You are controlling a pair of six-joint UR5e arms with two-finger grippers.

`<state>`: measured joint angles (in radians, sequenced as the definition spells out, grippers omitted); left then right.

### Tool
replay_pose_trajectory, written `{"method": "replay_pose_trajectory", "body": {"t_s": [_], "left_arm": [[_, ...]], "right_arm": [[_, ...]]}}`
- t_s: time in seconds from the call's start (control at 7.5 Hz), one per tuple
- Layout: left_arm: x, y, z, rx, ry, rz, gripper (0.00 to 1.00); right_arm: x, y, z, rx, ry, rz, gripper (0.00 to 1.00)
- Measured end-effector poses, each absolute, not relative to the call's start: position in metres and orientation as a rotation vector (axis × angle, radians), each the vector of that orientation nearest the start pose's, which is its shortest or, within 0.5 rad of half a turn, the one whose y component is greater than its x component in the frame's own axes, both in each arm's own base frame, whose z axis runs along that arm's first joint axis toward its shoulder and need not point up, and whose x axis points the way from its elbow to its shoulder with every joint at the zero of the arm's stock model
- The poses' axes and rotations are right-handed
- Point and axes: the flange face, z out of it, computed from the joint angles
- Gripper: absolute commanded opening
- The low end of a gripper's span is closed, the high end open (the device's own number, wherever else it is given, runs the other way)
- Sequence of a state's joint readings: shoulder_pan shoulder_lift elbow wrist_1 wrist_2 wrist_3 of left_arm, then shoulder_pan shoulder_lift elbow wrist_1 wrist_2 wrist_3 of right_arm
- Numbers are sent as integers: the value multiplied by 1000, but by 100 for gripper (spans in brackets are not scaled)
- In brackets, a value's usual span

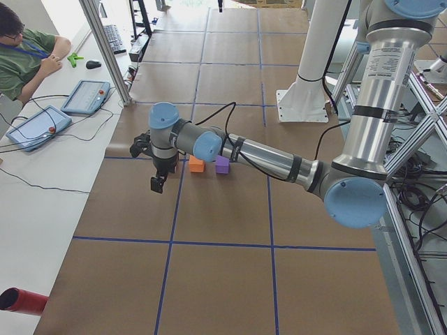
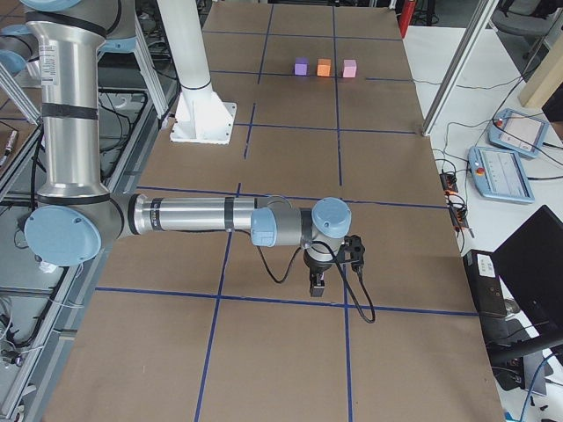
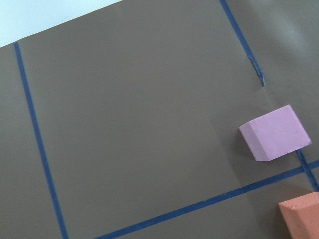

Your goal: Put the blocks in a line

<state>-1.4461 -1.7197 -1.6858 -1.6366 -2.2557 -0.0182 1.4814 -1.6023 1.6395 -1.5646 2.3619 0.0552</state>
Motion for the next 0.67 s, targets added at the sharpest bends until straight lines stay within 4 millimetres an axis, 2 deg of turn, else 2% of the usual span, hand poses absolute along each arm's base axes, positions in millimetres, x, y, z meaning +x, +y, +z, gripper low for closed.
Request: {"method": "replay_pose_trajectory", "body": {"t_s": [0.13,0.27,0.4,0.53,0.67], "left_arm": [[-39,-554,556,242,684,231,100],[-64,-543,593,186,681,238,100],[-74,-531,624,128,687,233,100],[-77,-520,643,90,693,225,100],[-77,-515,652,68,696,219,100]], "right_arm": [[19,-485,639,-17,-792,-49,100],[19,-485,639,-16,-791,-49,100],[19,-485,638,-16,-791,-50,100],[19,-485,638,-16,-791,-50,100],[19,-485,638,-17,-791,-50,100]]}}
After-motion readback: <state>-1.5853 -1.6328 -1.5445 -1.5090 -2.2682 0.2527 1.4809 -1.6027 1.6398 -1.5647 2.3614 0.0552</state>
